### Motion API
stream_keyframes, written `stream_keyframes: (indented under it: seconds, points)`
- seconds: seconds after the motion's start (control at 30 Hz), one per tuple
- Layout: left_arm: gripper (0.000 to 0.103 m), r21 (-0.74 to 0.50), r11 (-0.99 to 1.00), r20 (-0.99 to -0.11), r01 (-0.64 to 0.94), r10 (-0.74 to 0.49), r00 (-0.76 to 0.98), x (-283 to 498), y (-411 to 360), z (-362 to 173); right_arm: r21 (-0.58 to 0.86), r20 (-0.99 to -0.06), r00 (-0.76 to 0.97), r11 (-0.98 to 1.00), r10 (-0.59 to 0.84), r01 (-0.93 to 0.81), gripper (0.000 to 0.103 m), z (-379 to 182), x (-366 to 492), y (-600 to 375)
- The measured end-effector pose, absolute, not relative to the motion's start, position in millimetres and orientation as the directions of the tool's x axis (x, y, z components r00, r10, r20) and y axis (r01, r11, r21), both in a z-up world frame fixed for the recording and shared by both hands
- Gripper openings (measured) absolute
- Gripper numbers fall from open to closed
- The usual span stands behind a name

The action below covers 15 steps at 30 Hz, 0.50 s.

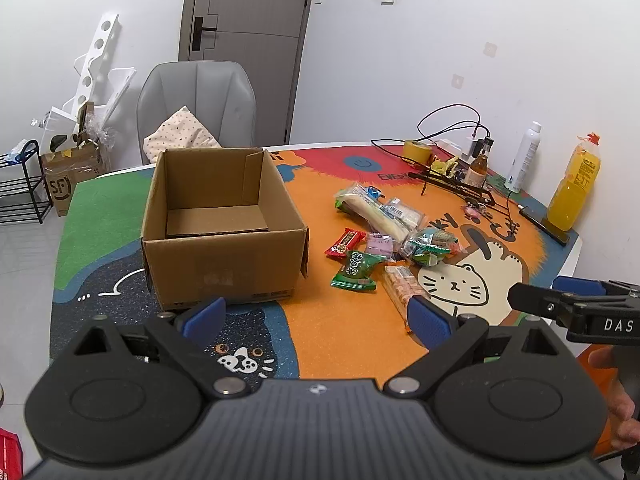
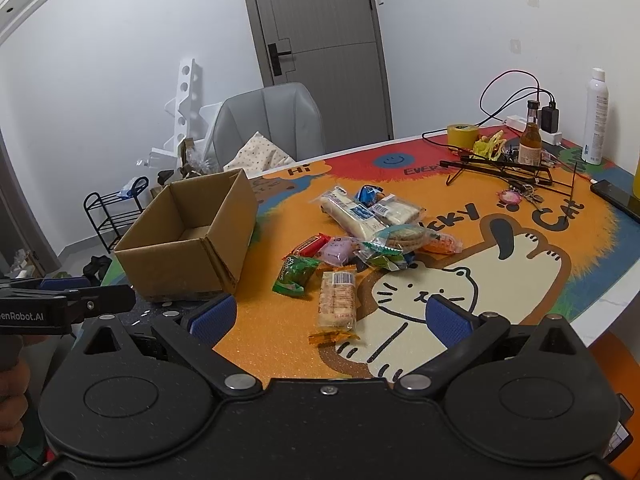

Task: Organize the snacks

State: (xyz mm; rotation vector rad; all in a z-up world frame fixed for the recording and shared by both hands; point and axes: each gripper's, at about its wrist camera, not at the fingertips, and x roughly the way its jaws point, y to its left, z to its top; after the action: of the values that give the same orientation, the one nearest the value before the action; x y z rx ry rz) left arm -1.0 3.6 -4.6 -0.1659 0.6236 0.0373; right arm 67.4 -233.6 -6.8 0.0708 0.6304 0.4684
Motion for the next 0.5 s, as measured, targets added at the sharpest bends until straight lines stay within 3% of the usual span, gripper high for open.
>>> stream_keyframes:
  seconds: [0.5]
  points:
    - [0.097, -0.137, 0.987, -0.587, -0.084, -0.013, 0.81, -2.1, 2.2, -4.7, 0.201, -0.544, 0.712, 0.892, 0.445, -0.404, 0.103, -4.7, 66.5, -234.4]
